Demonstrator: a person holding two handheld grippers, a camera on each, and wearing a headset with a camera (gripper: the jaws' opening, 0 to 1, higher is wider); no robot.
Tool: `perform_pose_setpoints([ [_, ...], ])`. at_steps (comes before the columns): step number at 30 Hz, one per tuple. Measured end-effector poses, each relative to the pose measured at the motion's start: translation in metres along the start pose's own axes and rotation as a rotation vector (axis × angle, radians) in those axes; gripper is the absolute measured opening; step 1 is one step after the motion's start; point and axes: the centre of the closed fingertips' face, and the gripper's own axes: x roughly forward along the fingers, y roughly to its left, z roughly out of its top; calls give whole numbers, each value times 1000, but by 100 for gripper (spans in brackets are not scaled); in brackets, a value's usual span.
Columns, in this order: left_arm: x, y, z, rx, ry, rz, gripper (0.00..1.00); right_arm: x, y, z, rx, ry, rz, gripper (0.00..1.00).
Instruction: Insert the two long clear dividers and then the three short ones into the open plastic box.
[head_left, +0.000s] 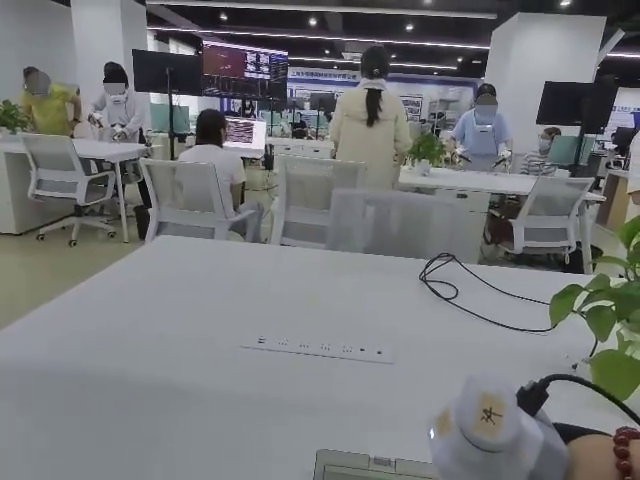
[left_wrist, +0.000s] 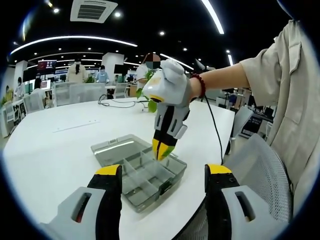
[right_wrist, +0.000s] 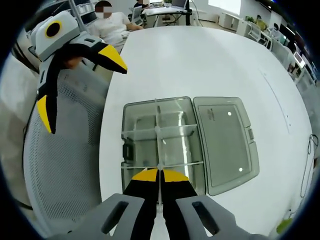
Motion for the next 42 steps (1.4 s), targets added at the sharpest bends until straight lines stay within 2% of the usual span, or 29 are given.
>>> perform_pose_setpoints([
  [5,-1,2,2,0,-5,5,67,-1,0,1,-14,-5,8,2],
  [6,-1,2,2,1,-5,6,67,-1,0,1,-39,-4,11,2],
  [13,-1,0,1,5,-2,0,66,0,1,1,-39,24,18,2],
  [14,-1,0,1,6,0,-1,66,0,1,1,-57,20,22,2],
  [17,-1,-2,1,7,2,-5,65,2,0,-1,-26,9,23,2],
  [25,-2,-1,2,11,3,-3,65,7,-1,-4,-11,-16,30,2],
  [32,-2,-1,2,11,2,-6,65,8,0,-3,-12,60,17,2],
  [42,-2,-1,0,9,5,-4,64,3,0,-2,-37,82,22,2],
])
